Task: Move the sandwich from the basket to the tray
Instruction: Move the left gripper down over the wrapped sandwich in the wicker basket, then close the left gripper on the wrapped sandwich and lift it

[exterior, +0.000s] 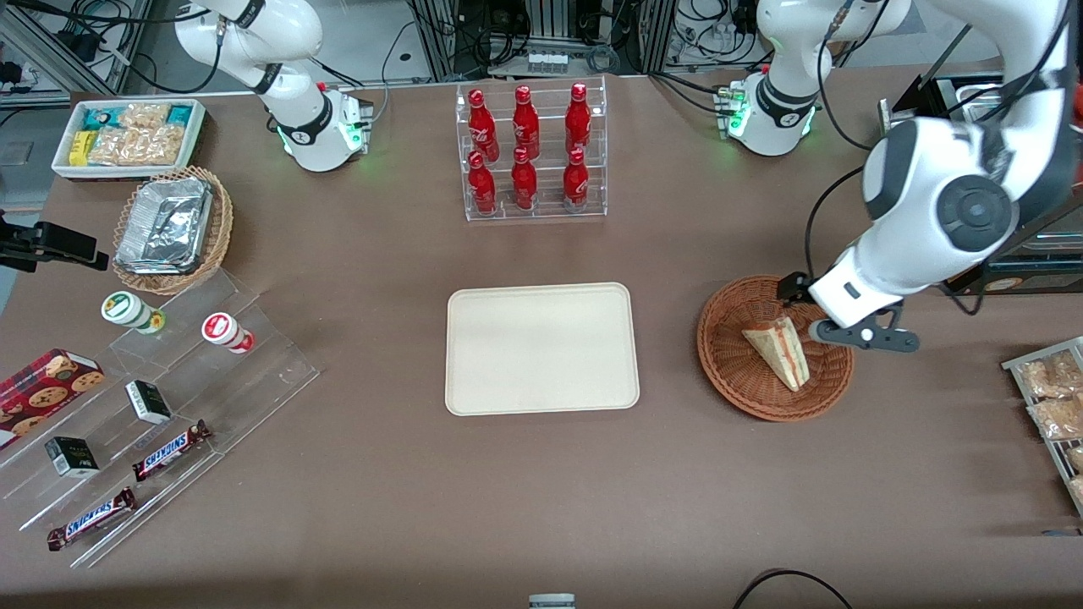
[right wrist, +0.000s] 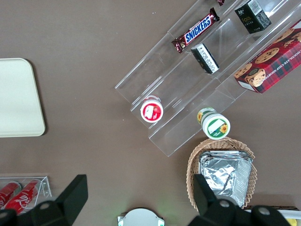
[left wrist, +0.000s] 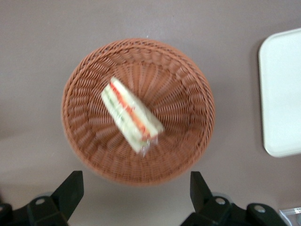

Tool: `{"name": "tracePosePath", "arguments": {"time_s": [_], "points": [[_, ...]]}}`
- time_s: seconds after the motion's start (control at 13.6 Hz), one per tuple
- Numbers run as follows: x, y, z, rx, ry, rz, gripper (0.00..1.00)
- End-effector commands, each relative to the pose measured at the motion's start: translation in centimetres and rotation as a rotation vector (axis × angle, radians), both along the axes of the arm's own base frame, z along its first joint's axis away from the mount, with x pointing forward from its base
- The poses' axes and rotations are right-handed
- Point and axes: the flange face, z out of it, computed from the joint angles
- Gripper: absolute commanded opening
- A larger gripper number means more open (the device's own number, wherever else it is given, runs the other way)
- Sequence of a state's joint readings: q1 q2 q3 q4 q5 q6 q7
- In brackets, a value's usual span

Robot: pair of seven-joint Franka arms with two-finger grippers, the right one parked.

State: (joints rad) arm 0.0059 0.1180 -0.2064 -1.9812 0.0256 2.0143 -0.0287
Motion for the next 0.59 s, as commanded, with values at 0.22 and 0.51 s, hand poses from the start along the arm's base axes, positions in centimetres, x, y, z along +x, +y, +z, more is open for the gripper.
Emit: {"name": "tracePosePath", "arguments": {"time_s": [0.22, 0.51], "points": [[-3.3, 1.2, -4.6, -0.005, -0.111, 0.154, 1.0], [-3.4, 1.3, -5.4, -0.019, -0.155, 0.509, 1.0]]}}
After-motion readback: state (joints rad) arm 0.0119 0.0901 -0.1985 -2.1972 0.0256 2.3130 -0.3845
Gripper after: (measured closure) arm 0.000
